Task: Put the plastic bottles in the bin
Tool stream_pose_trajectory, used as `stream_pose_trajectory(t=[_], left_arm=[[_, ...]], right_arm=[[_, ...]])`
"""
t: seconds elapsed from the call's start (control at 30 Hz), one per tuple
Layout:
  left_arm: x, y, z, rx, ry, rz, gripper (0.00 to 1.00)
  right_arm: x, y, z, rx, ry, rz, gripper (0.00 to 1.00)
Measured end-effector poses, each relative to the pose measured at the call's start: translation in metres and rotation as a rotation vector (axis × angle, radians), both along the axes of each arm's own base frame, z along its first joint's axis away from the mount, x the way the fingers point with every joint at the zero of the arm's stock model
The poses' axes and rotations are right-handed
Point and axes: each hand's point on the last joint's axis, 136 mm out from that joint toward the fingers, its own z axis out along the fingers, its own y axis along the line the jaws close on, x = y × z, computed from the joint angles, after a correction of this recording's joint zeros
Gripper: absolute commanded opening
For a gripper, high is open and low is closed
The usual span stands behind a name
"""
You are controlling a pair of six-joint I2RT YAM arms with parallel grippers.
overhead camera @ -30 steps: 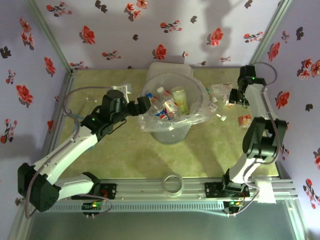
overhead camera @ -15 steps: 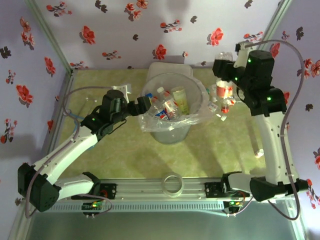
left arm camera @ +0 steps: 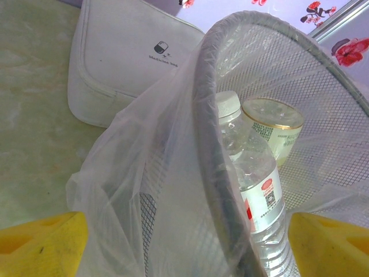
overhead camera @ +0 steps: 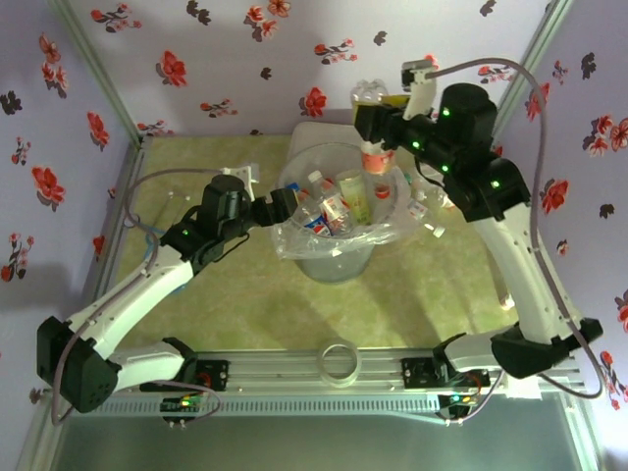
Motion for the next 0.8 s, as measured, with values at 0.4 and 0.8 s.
stream_pose_trajectory(t=[0.4, 0.8], left_arm=[[0.001, -0.001, 0.000, -0.001, 0.002, 0.001, 0.90], [0.001, -0.001, 0.000, -0.002, 0.000, 0.001, 0.91]], right_arm=[[0.044, 0.058, -0.161, -0.019, 0.345, 0.033, 0.43], [0.033, 0.060, -0.181, -0.047, 0.421, 0.035, 0.79]])
